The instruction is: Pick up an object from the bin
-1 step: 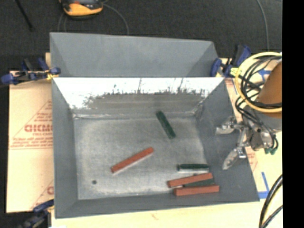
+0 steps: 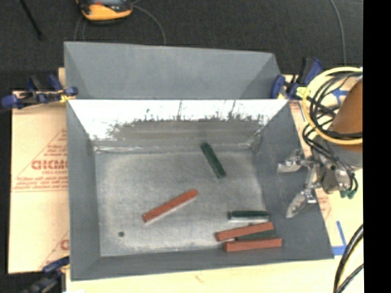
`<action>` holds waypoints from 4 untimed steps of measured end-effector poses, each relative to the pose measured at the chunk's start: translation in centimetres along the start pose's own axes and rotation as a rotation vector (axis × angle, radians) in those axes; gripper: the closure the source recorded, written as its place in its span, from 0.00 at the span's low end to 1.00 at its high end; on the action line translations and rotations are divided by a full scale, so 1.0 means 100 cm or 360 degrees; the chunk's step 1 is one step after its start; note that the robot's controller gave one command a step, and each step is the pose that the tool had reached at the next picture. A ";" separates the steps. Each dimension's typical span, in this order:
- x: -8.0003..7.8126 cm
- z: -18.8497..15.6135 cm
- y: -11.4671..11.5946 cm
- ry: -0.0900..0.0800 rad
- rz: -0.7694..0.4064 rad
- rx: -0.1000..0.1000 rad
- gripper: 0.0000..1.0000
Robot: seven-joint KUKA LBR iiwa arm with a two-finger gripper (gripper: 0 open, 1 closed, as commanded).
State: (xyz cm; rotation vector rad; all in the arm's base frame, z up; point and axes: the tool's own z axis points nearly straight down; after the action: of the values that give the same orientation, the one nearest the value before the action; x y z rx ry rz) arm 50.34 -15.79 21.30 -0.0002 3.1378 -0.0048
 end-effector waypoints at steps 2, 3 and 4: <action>-0.003 0.127 0.026 0.0008 -0.0275 0.0004 1.00; -0.003 0.127 0.026 0.0009 -0.0277 0.0004 1.00; -0.008 -0.042 0.046 -0.0013 -0.0298 0.0002 1.00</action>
Offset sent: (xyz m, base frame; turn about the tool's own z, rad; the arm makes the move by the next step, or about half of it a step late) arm -0.0029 0.0316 -0.1430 -0.1735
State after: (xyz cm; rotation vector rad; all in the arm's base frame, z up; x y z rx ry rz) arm 51.15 -11.22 25.54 -0.2931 3.1162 -0.0077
